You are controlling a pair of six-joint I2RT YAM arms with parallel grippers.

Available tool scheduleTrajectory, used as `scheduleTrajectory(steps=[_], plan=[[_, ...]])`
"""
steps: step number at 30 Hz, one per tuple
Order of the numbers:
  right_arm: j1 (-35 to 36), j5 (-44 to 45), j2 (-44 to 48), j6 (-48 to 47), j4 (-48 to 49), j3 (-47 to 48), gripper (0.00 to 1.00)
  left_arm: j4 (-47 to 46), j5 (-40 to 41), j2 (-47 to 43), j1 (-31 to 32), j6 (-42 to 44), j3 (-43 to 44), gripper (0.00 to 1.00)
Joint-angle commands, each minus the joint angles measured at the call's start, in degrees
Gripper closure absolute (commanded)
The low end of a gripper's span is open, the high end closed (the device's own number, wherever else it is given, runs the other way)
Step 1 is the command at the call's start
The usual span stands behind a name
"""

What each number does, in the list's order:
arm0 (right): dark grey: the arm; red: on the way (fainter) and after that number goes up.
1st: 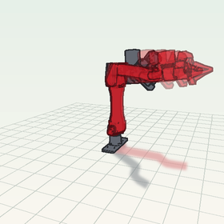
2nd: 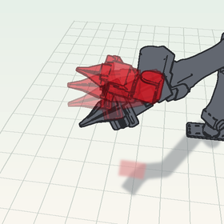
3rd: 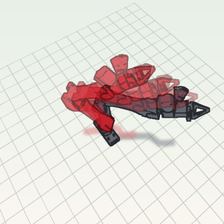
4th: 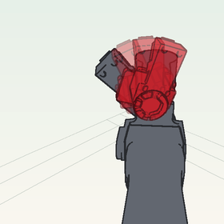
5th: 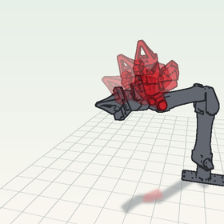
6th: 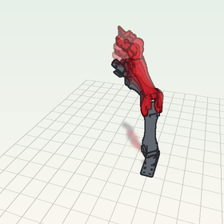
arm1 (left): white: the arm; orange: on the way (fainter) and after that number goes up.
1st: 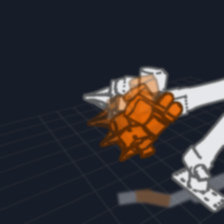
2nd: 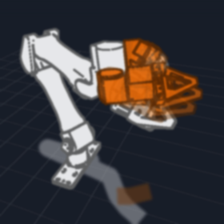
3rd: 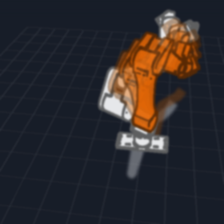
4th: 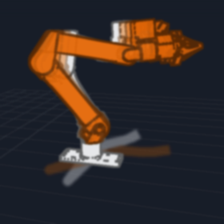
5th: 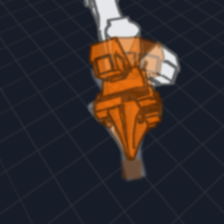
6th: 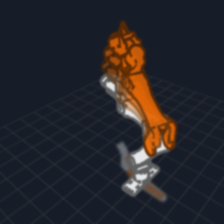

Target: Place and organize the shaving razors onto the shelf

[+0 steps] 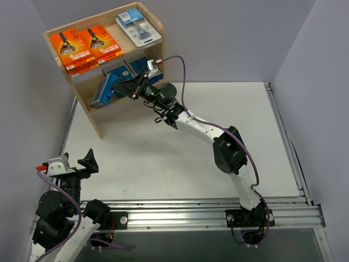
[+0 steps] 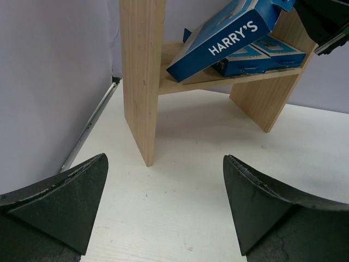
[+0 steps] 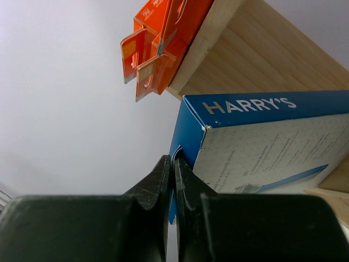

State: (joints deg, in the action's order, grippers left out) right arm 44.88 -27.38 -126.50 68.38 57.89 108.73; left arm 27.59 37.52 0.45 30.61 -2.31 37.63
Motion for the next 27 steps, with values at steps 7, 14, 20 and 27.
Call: scheduleTrajectory(steps=[7,14,20,27], plan=[[-1.7,2.0,-0.7,2.5,7.3,2.4,1.00,-2.2,-2.2,-3.5,-1.8,0.6,0.1,0.05],[-1.6,2.5,-0.2,3.0,8.3,-0.3,1.00,-2.0,-3.0,-3.5,-2.4,0.7,0.0,0.05],[-0.9,2.4,0.2,2.3,7.9,-2.2,1.00,-2.1,-3.2,-3.5,-2.4,0.8,0.0,0.05],[0.7,5.2,1.3,-0.3,6.1,-4.6,1.00,-2.2,-3.4,-3.9,-2.5,0.8,-0.1,0.05]])
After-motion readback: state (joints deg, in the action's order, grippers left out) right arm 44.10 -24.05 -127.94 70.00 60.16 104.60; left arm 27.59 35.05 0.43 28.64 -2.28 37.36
